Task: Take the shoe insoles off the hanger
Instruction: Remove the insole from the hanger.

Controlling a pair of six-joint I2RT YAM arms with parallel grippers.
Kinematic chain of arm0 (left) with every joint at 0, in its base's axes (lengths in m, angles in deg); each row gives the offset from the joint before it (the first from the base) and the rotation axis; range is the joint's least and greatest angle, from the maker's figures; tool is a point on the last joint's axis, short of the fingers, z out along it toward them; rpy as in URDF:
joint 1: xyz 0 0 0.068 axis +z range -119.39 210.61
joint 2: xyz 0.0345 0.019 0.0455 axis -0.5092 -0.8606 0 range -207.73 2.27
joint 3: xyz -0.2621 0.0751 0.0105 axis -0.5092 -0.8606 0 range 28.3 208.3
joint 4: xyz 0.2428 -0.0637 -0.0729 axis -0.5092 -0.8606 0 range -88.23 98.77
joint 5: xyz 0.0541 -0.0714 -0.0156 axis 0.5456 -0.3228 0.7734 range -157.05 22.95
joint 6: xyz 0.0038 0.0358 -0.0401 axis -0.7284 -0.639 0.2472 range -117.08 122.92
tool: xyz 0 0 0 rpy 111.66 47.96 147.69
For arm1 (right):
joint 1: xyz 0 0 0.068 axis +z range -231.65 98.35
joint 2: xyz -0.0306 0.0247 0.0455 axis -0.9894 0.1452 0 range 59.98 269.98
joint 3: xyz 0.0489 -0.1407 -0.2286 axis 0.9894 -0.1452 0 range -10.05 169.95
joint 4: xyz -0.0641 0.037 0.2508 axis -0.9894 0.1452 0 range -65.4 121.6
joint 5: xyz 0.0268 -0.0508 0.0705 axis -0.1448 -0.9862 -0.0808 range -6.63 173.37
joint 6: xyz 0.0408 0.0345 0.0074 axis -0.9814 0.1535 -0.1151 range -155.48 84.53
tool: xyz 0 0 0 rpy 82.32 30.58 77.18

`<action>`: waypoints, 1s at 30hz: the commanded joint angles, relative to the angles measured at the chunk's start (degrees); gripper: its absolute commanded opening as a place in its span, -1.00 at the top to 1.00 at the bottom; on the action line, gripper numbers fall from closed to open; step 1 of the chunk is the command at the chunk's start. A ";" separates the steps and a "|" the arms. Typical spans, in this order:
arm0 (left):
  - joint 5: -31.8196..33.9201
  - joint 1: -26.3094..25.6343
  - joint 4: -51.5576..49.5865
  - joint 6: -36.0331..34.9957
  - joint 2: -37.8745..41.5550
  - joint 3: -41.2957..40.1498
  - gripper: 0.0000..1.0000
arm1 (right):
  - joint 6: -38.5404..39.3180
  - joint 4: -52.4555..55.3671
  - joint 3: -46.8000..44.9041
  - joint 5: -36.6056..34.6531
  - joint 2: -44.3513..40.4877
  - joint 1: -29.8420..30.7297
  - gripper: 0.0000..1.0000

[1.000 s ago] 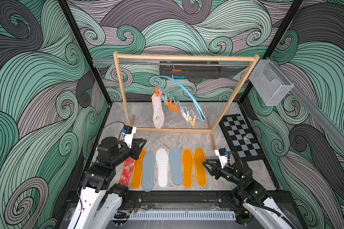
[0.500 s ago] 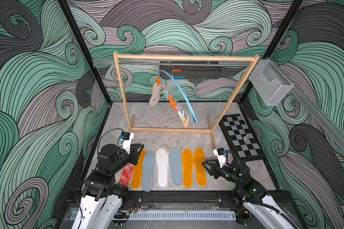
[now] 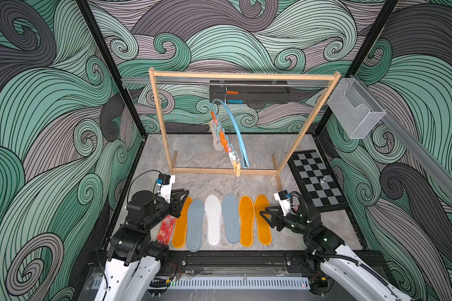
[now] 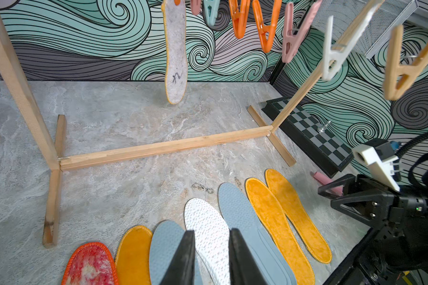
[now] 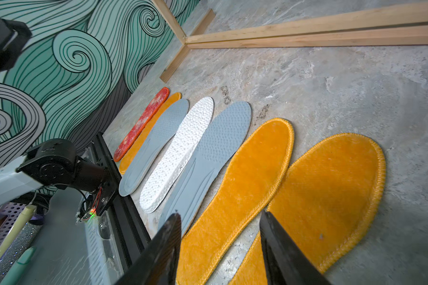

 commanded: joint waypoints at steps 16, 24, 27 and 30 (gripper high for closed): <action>-1.03 -1.00 -0.26 -0.05 0.94 -0.12 0.54 | 12.83 -21.58 41.46 6.70 56.68 -2.43 -0.23; -0.68 -1.82 -0.67 -0.17 1.17 -0.14 0.54 | 18.20 -21.56 60.04 10.91 72.37 -4.93 -0.38; -0.59 -1.94 -0.74 -0.21 1.26 -0.17 0.54 | 19.16 -22.85 65.70 12.96 77.27 -6.38 -0.43; -0.59 -2.18 -0.79 -0.21 1.25 -0.17 0.54 | 20.31 -22.24 70.14 13.09 81.12 -7.56 -0.48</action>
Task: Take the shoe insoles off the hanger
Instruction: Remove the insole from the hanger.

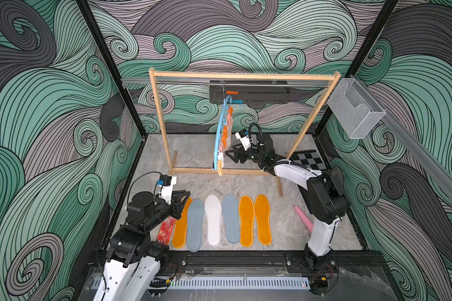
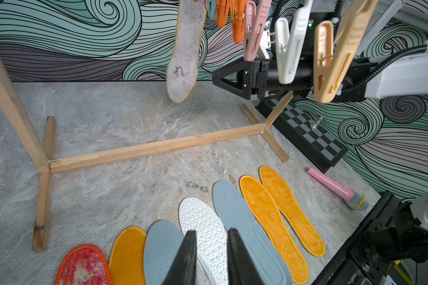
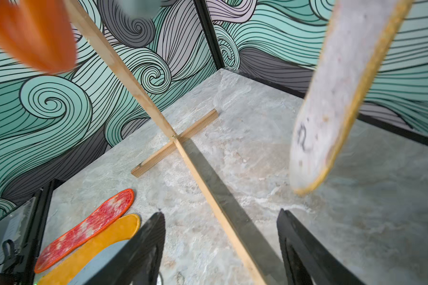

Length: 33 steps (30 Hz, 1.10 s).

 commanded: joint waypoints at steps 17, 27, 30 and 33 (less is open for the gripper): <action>-1.45 -1.20 0.30 -0.19 -0.13 -0.33 0.53 | 6.42 -1.68 9.92 1.91 9.46 -5.70 -0.51; -2.42 -1.41 0.75 -0.10 -0.77 -0.40 0.53 | 7.57 -1.91 16.90 3.09 15.26 -6.25 -0.62; -2.49 -1.45 0.75 -0.10 -0.95 -0.51 0.53 | 5.38 -2.17 20.66 3.89 17.74 -6.52 -0.36; -2.47 -1.54 0.76 -0.10 -1.12 -0.48 0.53 | 3.27 -2.61 24.01 6.42 20.05 -6.60 0.27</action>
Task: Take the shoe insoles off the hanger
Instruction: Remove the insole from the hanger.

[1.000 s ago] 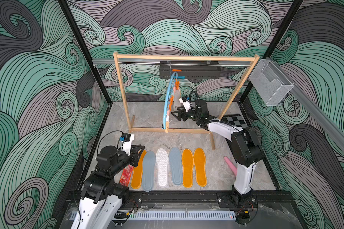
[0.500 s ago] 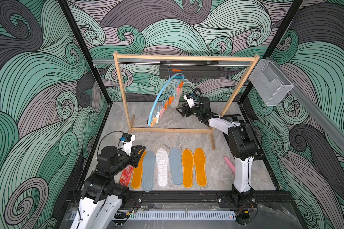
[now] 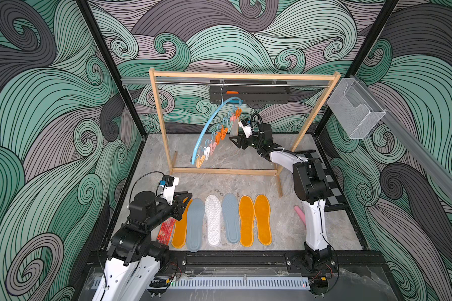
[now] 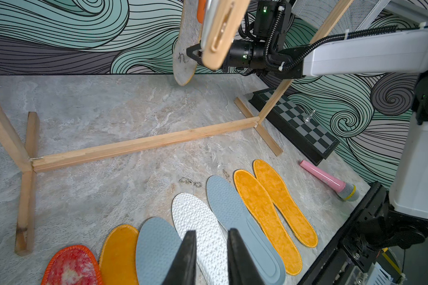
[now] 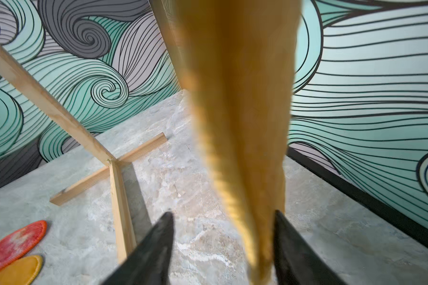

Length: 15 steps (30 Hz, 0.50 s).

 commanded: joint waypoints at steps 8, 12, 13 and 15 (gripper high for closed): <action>-0.80 -0.59 0.70 -0.15 -0.99 0.22 0.53 | -5.07 -8.49 3.11 10.20 2.54 -0.37 1.00; -0.54 -0.62 0.69 -0.11 -1.06 0.17 0.53 | -6.43 -9.08 2.36 13.82 2.08 -0.57 1.00; -0.41 -0.62 0.69 -0.10 -1.15 0.17 0.53 | -6.55 -9.29 2.00 15.06 1.97 -0.57 1.00; -0.19 -0.61 0.62 -0.14 -1.45 0.18 0.53 | -6.71 -9.21 1.29 16.46 1.68 -0.62 1.00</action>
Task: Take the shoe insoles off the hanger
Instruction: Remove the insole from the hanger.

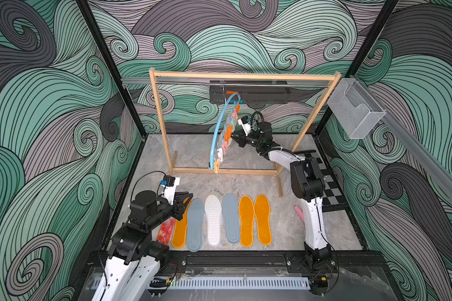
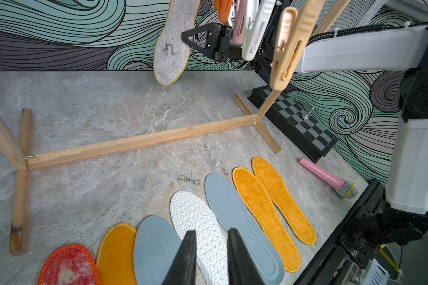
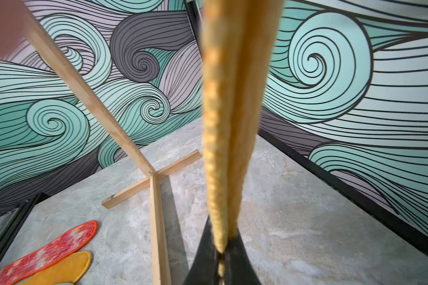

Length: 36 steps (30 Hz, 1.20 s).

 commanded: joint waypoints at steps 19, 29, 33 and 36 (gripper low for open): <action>-6.60 -0.37 10.96 2.73 -31.50 11.47 0.28 | -10.21 -6.02 1.56 15.80 4.75 -0.41 1.00; -6.98 0.32 15.46 4.57 -46.54 17.26 0.26 | -12.77 -7.09 3.92 17.27 5.56 -0.49 1.00; -5.34 0.45 17.42 5.29 -52.03 23.17 0.26 | -13.59 -7.68 4.23 17.95 5.66 -0.51 1.00; -4.68 0.53 18.07 5.21 -58.45 29.79 0.26 | -14.03 -7.86 4.40 18.70 5.82 -0.49 1.00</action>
